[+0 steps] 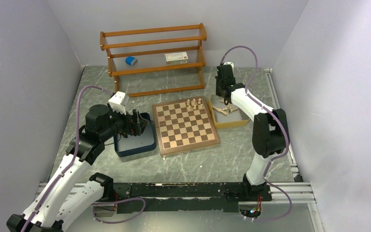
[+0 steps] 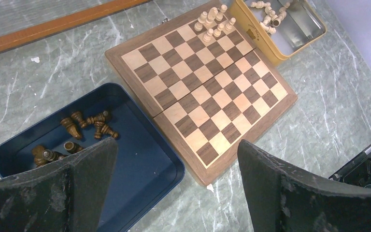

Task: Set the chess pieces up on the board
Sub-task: Pick up the chess piece from the storage box, then place the chess piece on the chessboard.

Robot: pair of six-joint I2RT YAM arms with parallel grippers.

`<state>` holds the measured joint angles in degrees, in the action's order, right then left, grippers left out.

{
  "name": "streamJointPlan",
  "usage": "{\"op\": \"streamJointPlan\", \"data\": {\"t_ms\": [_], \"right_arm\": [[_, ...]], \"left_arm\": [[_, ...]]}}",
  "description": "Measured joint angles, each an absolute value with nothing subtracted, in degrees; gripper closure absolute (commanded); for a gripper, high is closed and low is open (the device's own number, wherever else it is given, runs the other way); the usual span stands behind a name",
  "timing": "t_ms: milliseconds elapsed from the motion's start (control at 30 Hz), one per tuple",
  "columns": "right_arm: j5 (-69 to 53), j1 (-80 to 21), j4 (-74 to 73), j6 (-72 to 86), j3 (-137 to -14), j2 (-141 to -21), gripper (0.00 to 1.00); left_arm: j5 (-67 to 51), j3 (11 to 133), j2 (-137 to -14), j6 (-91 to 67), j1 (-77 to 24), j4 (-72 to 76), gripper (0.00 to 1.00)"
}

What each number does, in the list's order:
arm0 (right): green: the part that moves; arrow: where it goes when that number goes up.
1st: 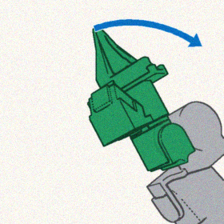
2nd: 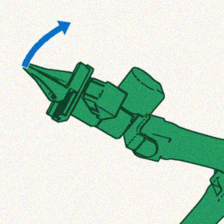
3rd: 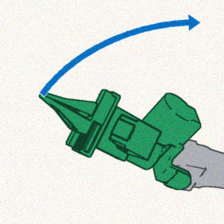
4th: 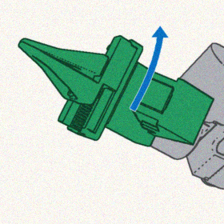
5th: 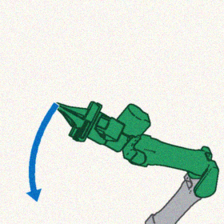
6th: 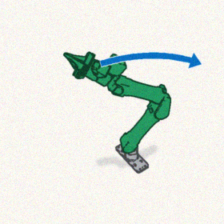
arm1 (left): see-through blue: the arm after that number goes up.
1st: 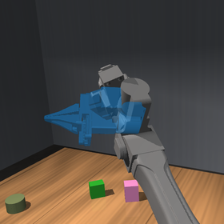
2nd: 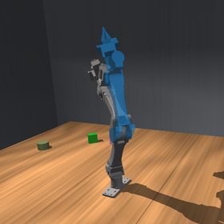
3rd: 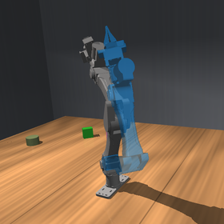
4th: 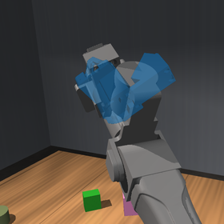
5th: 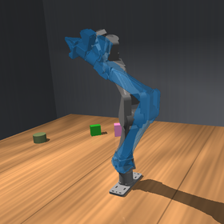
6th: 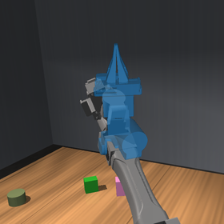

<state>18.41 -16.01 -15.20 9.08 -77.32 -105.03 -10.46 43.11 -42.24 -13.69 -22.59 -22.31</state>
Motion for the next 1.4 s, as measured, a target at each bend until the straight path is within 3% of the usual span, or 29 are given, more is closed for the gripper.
{"op": "streamJointPlan", "data": {"t_ms": [467,800,1400], "right_arm": [[12.43,-34.65,-18.33,14.09,-81.30,-102.59,0.85],[13.37,-46.78,-19.64,15.25,-91.92,-114.89,0.84],[17.41,-50.85,-25.34,15.22,-102.13,-126.80,0.83]], "left_arm": [[-8.25,43.11,-41.41,-13.69,-22.59,-22.55,0.01],[-5.69,43.11,-39.77,-13.69,-22.59,-22.96,0.01],[-3.53,43.11,-36.71,-13.69,-22.59,-23.38,0.01]]}}
